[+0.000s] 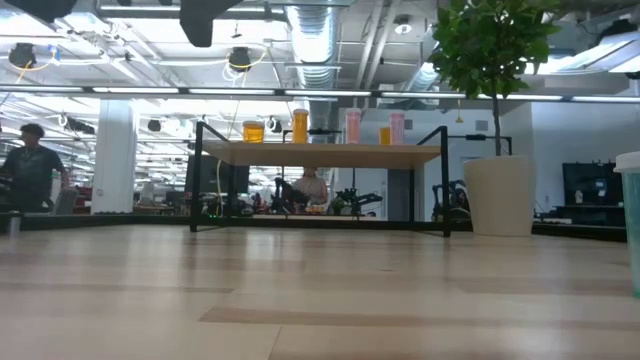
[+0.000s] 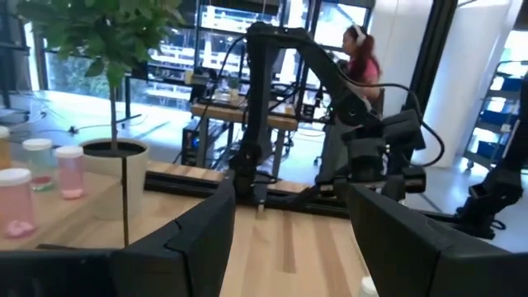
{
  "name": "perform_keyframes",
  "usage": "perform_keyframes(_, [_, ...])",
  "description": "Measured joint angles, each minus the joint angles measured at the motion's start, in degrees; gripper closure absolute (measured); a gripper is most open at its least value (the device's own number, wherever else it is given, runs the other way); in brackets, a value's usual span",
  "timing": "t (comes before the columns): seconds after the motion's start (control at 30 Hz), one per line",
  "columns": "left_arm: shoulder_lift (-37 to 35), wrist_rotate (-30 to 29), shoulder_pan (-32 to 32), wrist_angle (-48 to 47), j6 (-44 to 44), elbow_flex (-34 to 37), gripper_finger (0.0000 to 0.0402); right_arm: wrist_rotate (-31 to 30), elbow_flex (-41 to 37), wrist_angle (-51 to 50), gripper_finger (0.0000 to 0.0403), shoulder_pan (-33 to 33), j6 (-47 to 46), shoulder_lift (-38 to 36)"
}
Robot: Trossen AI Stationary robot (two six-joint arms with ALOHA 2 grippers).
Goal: Pick and place medicine bottles onto shelf by color
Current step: Put the small blue pill bottle on the shelf
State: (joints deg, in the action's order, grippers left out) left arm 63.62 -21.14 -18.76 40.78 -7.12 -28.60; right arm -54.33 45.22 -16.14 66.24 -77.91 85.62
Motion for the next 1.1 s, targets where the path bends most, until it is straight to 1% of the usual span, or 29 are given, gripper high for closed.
perform_keyframes(0.07, [0.02, 0.39, 0.00, -0.22, -0.52, 0.00, 0.0178, 0.04, -1.49, 3.68, 0.0147, 0.00, 2.69, 0.00])
perform_keyframes(0.23, [0.02, 0.91, 0.00, -1.01, -1.00, 0.00, 0.0178, 0.10, -2.44, 5.29, 0.0147, -0.01, 4.33, 1.06])
perform_keyframes(0.33, [0.02, 0.91, 0.00, -2.08, -1.70, 0.00, 0.0178, 0.37, -2.44, 5.70, 0.0147, -0.07, 4.44, 4.35])
perform_keyframes(0.47, [0.02, 0.98, 0.02, -3.68, -3.24, 0.00, 0.0178, 0.61, -2.44, 9.79, 0.0147, -0.51, 3.42, 10.64])
perform_keyframes(0.67, [0.04, 0.94, 0.02, -4.13, -3.98, 0.00, 0.0178, 2.99, -2.39, 14.44, 0.0147, -1.26, -0.62, 17.66])
perform_keyframes(0.8, [0.04, 1.42, 0.02, -4.17, -5.01, -0.01, 0.0178, 3.67, -2.37, 18.20, 0.0147, -1.67, -1.00, 20.49])
perform_keyframes(1.0, [0.04, 1.37, 0.02, -4.46, -5.20, -0.02, 0.0178, 3.43, -1.87, 20.08, 0.0147, -2.86, -0.57, 22.58])
perform_keyframes(1.1, [0.04, 1.37, 0.02, -4.46, -4.97, -0.01, 0.0178, 3.84, -0.41, 19.73, 0.0148, -3.80, 3.33, 23.34])
